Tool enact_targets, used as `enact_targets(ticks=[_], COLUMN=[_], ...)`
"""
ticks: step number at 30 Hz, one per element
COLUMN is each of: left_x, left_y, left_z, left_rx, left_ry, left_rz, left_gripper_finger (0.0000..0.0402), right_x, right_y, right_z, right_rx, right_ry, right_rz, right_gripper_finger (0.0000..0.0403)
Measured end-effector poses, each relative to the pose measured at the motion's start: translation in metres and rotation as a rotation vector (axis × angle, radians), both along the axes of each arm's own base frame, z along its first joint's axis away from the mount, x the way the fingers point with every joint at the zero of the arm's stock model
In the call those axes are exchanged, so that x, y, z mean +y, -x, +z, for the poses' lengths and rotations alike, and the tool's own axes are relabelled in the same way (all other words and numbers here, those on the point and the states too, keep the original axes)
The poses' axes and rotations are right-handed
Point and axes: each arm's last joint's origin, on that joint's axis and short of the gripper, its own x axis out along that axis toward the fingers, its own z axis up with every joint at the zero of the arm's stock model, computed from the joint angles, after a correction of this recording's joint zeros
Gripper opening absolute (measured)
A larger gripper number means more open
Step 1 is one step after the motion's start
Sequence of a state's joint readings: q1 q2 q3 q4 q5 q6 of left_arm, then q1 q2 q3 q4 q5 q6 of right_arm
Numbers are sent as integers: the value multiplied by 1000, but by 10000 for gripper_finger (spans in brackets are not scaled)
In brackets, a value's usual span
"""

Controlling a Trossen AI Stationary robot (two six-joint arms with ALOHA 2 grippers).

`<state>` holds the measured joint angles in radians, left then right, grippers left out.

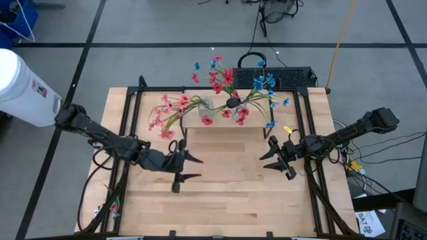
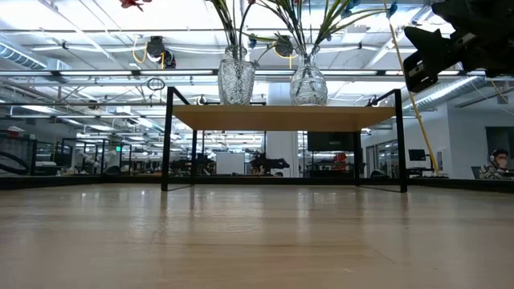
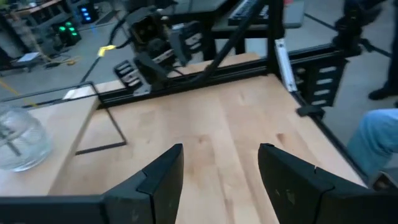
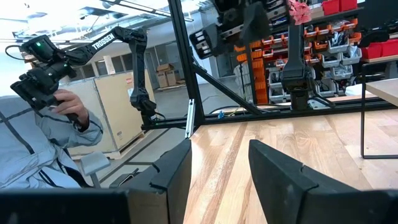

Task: Pick and place flowers into a vace then onto a shelf
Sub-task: Return to Home Position

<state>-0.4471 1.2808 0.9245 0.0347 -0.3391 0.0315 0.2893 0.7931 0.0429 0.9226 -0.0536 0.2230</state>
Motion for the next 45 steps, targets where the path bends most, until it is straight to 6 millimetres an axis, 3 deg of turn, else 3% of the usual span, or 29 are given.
enact_targets(ticks=[6, 12, 24, 28, 35, 45], left_x=[-11, -21, -12, -6, 10, 43], left_y=[6, 13, 30, 38, 56, 89], left_z=[-3, -19, -73, -91, -120, -147], left_rx=[9, -31, -78, -92, -118, -207], left_ry=[11, 36, 82, 102, 126, 240], left_rz=[-40, -105, -61, -44, -27, -40], left_gripper_finger=[211, 211, 205, 156, 17, 6], right_x=[0, 0, 0, 0, 0, 0], right_y=[0, 0, 0, 0, 0, 0], right_z=[0, 0, 0, 0, 0, 0], right_rx=[0, 0, 0, 0, 0, 0], right_ry=[0, 0, 0, 0, 0, 0], right_rz=[0, 0, 0, 0, 0, 0], right_gripper_finger=[150, 151, 150, 150, 150, 150])
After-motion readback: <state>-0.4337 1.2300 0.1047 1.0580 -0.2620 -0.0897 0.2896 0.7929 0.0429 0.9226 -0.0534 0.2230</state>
